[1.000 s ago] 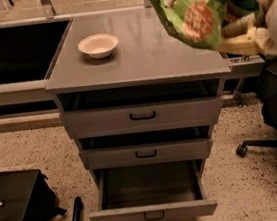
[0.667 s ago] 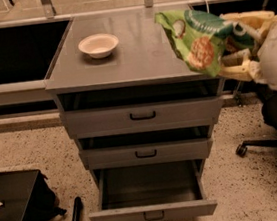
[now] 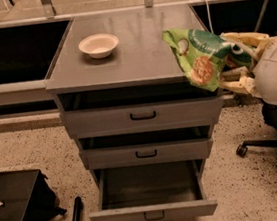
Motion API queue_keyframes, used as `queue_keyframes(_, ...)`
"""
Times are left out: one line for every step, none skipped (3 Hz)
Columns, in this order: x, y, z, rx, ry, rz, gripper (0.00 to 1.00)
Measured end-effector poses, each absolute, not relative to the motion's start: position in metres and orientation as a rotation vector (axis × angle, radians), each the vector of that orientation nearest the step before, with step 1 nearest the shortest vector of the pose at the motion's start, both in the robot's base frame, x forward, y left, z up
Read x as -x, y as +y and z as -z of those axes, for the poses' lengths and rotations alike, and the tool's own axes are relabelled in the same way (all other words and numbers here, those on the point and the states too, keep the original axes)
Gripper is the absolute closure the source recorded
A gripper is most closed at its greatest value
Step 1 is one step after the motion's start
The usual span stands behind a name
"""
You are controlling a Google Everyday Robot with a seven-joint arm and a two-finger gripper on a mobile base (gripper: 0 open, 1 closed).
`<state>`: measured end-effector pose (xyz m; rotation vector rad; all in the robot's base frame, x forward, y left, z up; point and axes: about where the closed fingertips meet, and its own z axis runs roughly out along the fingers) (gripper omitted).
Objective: Place green rice chip bag into bottom drawer
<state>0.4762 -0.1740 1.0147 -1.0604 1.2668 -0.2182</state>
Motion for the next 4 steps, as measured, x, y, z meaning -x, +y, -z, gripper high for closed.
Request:
queue_keyframes(-0.482,-0.178,-0.990,1.036,1.296,0.200,1.00)
queue_keyframes(-0.489,-0.183,-0.954,0.999,1.335,0.178,1.00)
queue_keyframes(-0.502,-0.186,-0.882,0.982,1.394,0.170,1.00)
queue_keyframes(-0.502,-0.185,-0.882,0.982,1.394,0.169,1.00)
